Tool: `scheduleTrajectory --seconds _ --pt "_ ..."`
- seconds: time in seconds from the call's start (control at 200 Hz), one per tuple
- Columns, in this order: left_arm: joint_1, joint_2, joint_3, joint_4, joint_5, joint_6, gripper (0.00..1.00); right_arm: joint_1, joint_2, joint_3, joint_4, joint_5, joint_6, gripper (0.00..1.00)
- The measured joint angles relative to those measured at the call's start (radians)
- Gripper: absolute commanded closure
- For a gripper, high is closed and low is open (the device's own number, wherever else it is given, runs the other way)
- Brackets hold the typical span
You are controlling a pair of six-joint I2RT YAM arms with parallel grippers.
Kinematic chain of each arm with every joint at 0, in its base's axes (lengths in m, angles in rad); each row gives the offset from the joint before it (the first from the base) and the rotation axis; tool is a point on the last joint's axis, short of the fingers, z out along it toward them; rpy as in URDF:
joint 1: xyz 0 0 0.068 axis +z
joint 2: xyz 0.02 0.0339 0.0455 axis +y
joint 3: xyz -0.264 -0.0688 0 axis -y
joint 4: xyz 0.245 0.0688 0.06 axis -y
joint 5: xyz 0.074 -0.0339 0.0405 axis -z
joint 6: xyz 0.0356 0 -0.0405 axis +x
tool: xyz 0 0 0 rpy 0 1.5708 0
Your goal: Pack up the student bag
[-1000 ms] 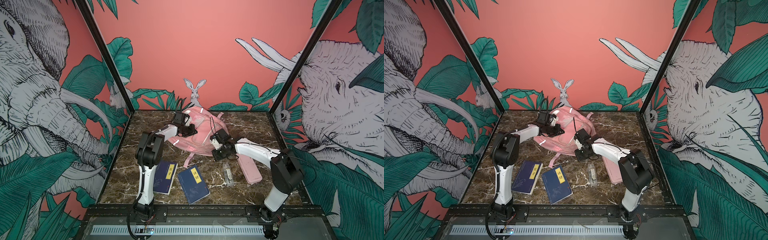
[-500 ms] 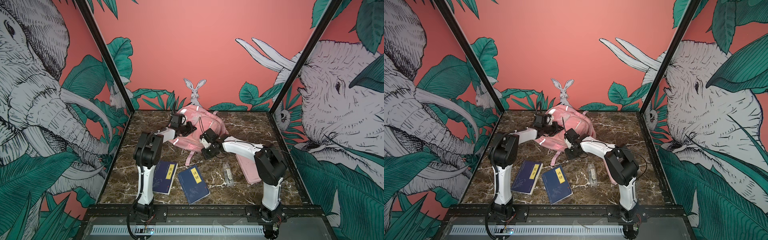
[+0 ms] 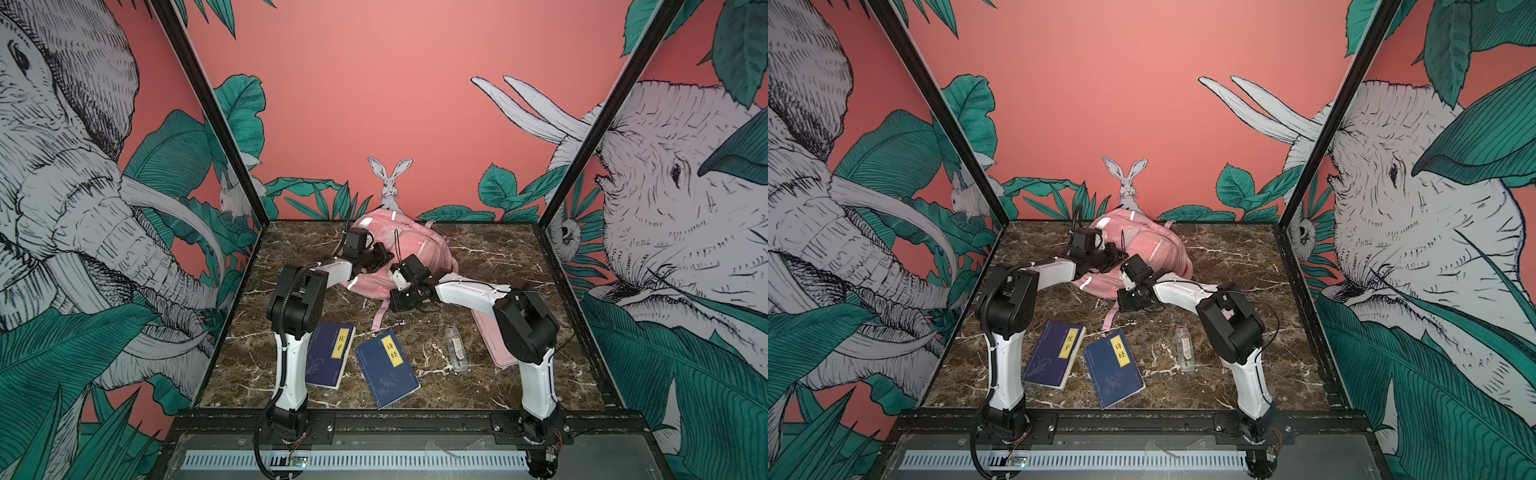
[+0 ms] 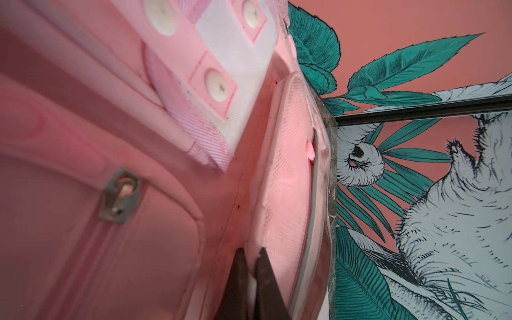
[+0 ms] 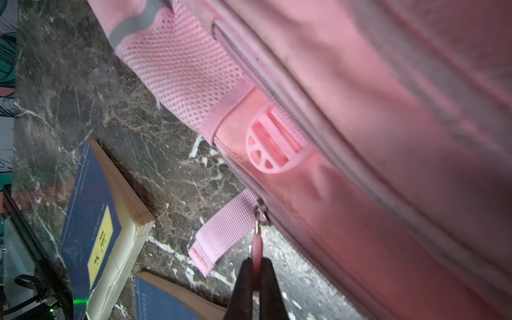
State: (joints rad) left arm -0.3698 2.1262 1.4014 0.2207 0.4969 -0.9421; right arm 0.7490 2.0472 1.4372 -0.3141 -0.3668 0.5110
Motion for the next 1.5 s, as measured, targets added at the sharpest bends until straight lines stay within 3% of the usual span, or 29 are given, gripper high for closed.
scheduleTrajectory --seconds 0.5,0.58,0.695,1.09,1.5 --pt "-0.028 -0.015 -0.001 -0.002 -0.051 0.003 1.00 -0.001 0.093 -0.003 0.219 -0.124 0.161 1.00" --pt "-0.028 -0.015 -0.001 -0.009 -0.050 0.013 1.00 -0.004 0.076 -0.036 0.235 -0.124 0.161 0.79" --pt "-0.029 -0.015 -0.001 -0.011 -0.049 0.020 1.00 -0.014 0.023 -0.098 0.231 -0.127 0.152 0.64" --pt "-0.032 -0.017 0.042 -0.095 -0.050 0.096 1.00 -0.092 -0.356 -0.381 0.180 -0.063 0.093 0.55" --pt "-0.032 -0.071 0.089 -0.259 -0.065 0.228 0.50 -0.200 -0.540 -0.488 0.070 0.016 0.064 0.47"
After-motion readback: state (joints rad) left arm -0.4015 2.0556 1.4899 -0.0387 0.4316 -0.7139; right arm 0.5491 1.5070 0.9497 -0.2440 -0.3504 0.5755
